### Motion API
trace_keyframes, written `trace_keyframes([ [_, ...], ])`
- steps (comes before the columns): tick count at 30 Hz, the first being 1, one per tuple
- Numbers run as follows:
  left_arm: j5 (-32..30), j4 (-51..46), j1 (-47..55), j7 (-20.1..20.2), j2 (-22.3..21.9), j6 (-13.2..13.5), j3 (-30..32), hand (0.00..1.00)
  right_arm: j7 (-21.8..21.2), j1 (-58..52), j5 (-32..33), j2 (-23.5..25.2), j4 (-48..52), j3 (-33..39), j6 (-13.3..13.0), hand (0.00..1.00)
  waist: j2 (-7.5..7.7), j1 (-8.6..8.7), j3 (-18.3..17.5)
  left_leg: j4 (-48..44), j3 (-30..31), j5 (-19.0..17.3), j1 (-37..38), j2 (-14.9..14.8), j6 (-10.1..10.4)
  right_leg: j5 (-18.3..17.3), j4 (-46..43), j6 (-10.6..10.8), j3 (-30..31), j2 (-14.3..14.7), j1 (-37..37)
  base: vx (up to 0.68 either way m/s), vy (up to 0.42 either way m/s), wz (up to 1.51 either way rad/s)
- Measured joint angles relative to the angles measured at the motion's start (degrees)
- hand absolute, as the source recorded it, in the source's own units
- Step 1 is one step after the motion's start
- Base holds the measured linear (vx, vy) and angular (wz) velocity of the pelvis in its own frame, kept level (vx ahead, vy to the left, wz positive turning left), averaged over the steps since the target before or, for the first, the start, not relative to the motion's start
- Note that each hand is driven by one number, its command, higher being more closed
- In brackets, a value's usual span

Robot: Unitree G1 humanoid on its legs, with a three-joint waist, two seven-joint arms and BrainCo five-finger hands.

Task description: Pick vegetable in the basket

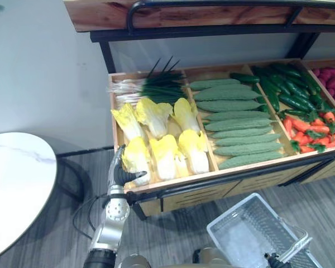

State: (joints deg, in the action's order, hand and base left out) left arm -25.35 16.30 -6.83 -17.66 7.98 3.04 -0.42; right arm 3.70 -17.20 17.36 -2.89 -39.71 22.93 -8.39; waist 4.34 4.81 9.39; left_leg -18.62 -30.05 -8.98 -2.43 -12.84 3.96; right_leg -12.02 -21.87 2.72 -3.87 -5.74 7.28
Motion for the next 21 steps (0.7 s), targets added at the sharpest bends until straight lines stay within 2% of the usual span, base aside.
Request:
trace_keyframes([
  [1, 0.08, 1.11, -1.88, -0.08, 0.42, -0.08, -0.03, 0.00, -0.06, 0.27, 0.03, -0.08, 0.86, -0.76, -0.04, 1.00, -0.03, 0.88, 0.50, 0.68, -0.13, 0.54, -0.23, -0.09, 0.11, 0.23, -0.01, -0.35, 0.21, 0.38, 0.65, -0.05, -0.052, -0.13],
  [4, 0.75, 2.40, -5.86, -0.29, 0.73, -0.32, -0.45, 0.00, -0.10, 0.68, 0.05, -0.18, 2.41, -1.50, -0.08, 1.00, -0.07, 1.09, 1.89, 1.01, -1.06, 1.05, -0.65, -0.93, 0.80, 0.84, -0.31, -0.90, 1.48, 1.56, 2.25, -0.07, -0.063, -0.29],
  [11, 0.94, 5.13, -15.03, -1.25, -0.29, -0.24, -6.75, 0.00, -0.06, 0.91, 0.10, -0.24, 8.55, -3.81, -0.32, 1.00, 0.62, 2.80, 5.42, 1.49, -4.19, 1.92, -1.91, -2.25, 1.33, 2.11, -1.74, -1.18, 4.31, 2.92, 6.52, -0.04, -0.035, -0.26],
  [14, 0.34, 7.55, -17.38, -1.36, -1.11, -0.25, -6.83, 0.00, -0.03, 1.03, 0.12, 0.20, 10.78, -3.97, -0.41, 1.00, 0.83, 3.77, 6.83, 0.44, -4.85, 1.80, -2.31, -2.89, 1.33, 2.14, -2.25, -1.13, 4.92, 3.20, 7.17, -0.01, -0.014, -0.12],
  [18, -2.23, 14.50, -21.68, -2.04, -0.89, -1.82, -5.58, 0.00, 0.03, 1.03, 0.43, 0.21, 12.70, -5.16, -1.38, 1.00, 0.85, 3.71, 7.69, -0.42, -6.11, 1.45, -3.06, -3.33, 1.21, 2.23, -3.29, -1.02, 6.14, 3.61, 8.94, -0.03, -0.011, -0.14],
  [21, -4.34, 18.06, -25.46, -3.10, -0.39, -3.12, -3.33, 0.00, 0.00, 1.02, 1.09, 0.18, 14.63, -5.92, -2.28, 1.00, 0.80, 3.70, 10.14, -1.81, -6.33, 0.74, -3.10, -4.38, 1.14, 2.22, -4.04, -1.01, 6.38, 3.82, 9.04, -0.06, -0.026, -0.06],
])
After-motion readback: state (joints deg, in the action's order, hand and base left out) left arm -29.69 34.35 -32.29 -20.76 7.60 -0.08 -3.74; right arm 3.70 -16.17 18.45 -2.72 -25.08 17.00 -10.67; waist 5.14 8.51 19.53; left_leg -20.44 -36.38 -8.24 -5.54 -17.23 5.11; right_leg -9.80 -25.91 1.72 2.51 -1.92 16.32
